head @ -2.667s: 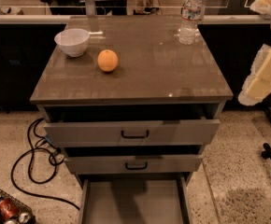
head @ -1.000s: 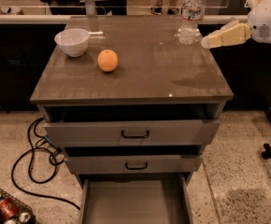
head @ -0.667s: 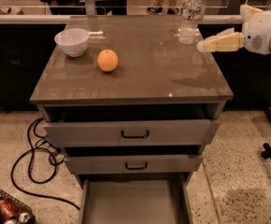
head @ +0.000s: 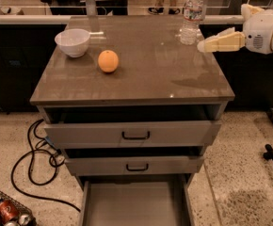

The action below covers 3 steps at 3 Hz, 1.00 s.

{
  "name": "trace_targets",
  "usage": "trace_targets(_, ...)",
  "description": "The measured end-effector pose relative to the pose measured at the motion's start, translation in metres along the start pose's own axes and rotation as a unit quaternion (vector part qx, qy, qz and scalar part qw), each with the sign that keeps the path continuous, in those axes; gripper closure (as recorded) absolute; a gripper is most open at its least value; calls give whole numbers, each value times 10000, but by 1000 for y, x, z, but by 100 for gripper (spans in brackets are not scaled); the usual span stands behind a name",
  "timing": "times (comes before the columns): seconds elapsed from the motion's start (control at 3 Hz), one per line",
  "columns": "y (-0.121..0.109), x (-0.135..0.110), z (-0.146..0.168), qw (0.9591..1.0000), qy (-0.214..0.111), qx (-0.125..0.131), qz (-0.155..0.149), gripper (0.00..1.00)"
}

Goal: Place water bottle into bottom drawer

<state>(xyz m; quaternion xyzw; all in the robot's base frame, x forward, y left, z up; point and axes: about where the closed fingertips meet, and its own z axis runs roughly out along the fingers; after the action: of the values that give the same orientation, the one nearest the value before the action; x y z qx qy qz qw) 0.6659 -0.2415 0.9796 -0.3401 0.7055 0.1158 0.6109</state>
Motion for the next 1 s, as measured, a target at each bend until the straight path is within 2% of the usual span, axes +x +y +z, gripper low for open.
trace_targets(0.33, -44, 10, 35, 9971, -506, 358, 445, 0)
trace_targets(0.67, -95, 16, 69, 9882, -956, 798, 893, 0)
trace_targets(1.0, -120, 17, 86, 9833, -1022, 1081, 1051, 0)
